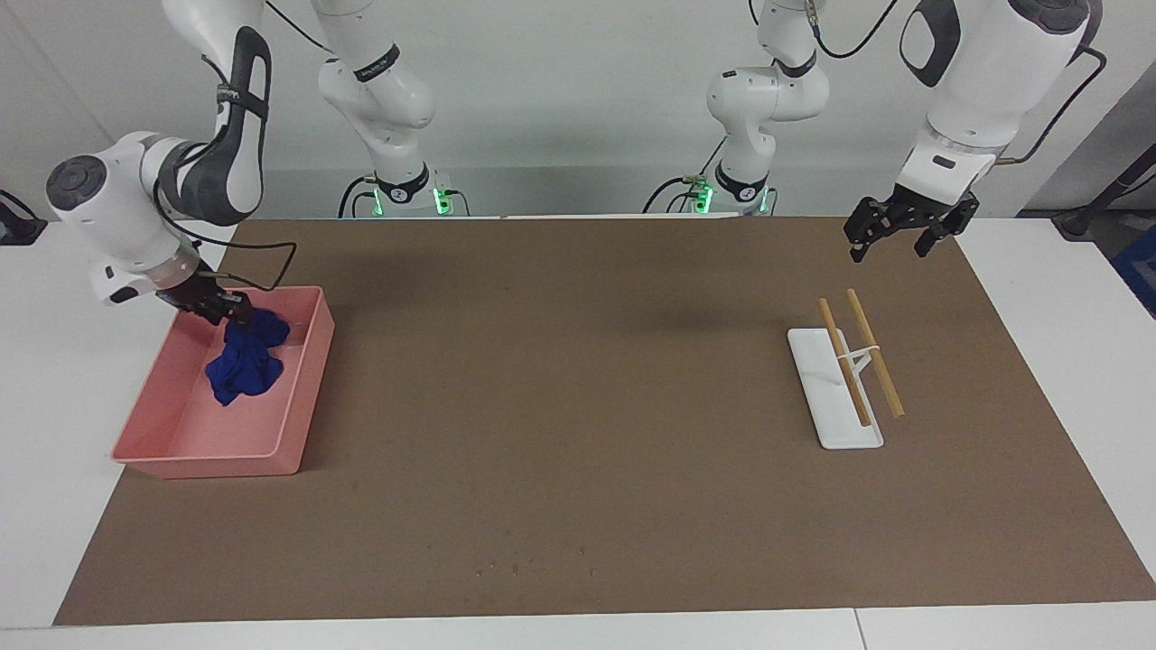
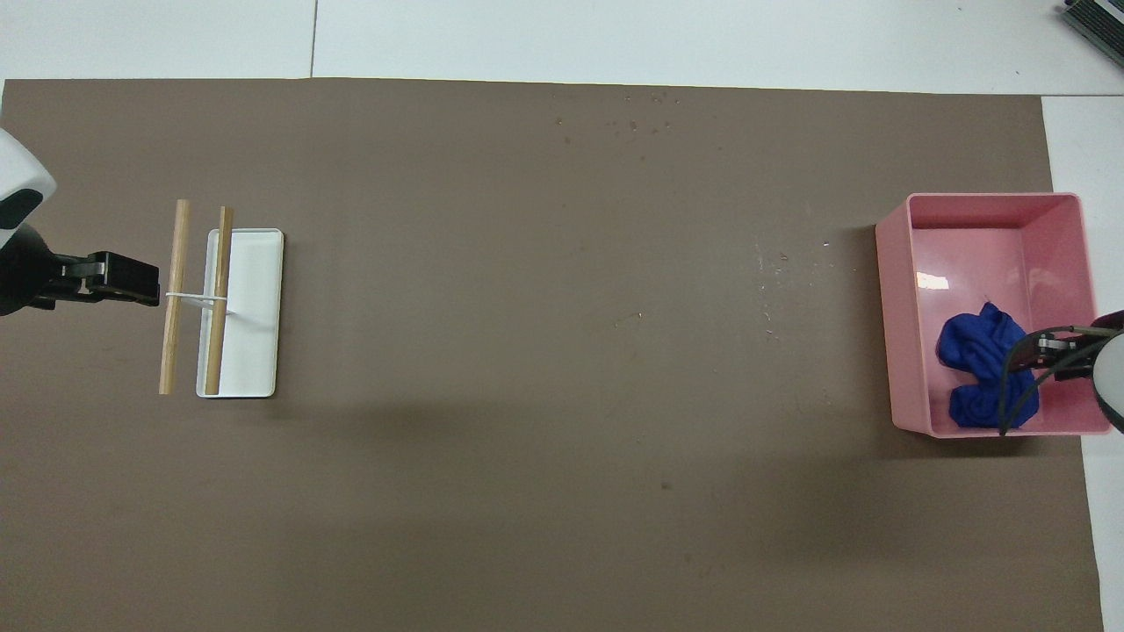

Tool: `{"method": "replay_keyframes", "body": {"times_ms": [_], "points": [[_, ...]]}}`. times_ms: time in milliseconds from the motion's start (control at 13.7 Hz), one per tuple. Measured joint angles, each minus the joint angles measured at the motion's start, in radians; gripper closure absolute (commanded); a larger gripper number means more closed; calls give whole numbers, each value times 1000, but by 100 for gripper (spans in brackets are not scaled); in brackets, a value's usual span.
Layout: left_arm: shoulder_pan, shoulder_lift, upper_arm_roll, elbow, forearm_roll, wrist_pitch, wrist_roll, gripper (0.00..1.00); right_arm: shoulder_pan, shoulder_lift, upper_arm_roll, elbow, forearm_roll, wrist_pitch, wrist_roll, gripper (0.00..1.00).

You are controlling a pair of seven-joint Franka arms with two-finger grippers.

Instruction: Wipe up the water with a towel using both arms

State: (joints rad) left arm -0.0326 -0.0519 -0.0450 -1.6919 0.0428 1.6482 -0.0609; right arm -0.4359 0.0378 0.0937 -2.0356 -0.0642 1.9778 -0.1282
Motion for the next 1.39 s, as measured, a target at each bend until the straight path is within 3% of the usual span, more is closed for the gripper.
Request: {"method": "replay_keyframes", "body": {"times_ms": [366,732,1392], "points": [[0,0,0,0,0,0,0,0,3,-87,125,135,1,-149,31,0],[0,0,1,0,0,0,1,0,12,-94,284,282,11,-279,235,0],[0,1,0,64,-47,-56,3,0,30,-83,311,419,17,-384,251,0]]}}
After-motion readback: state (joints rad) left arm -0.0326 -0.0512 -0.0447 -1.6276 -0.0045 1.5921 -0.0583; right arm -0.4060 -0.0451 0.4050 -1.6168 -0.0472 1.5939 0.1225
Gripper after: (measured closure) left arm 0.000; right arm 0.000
